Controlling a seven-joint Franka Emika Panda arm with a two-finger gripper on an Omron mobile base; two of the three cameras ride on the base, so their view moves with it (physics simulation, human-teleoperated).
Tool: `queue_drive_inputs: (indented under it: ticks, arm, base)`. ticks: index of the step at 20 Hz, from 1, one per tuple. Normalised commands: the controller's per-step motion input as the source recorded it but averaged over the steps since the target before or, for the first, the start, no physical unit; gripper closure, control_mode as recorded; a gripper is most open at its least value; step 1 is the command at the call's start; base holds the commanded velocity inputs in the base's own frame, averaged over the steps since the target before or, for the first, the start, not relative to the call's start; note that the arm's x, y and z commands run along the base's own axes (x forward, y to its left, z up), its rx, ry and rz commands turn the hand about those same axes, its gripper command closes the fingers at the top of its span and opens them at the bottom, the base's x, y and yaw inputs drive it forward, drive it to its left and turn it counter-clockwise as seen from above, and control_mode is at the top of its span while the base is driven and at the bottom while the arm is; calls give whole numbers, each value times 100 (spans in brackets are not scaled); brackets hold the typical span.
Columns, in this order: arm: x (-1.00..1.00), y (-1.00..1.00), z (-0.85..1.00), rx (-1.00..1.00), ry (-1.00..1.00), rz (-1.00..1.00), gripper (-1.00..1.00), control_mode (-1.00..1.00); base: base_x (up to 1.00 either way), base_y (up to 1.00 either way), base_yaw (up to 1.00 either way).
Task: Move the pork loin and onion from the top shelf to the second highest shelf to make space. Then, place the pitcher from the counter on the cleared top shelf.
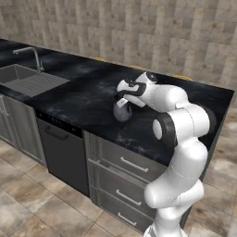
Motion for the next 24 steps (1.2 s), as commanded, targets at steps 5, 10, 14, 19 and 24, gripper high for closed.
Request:
queue_drive_inputs:
  ticks: [5, 10, 14, 19, 24]
  arm:
    - [-100, -47, 82, 0, 0, -22, 100, -100]
    - [-100, -60, 79, 0, -3, -23, 100, -100]
    - [-100, -56, 42, 0, -28, -20, 100, -100]
    - [-100, -43, 14, 0, -43, -19, 100, -100]
    - [-100, -32, 56, 0, -41, -4, 100, -100]
  base:
    - [0, 0, 0]
    - [0, 0, 0]
    - [0, 0, 0]
    - [0, 0, 0]
    - [0, 0, 0]
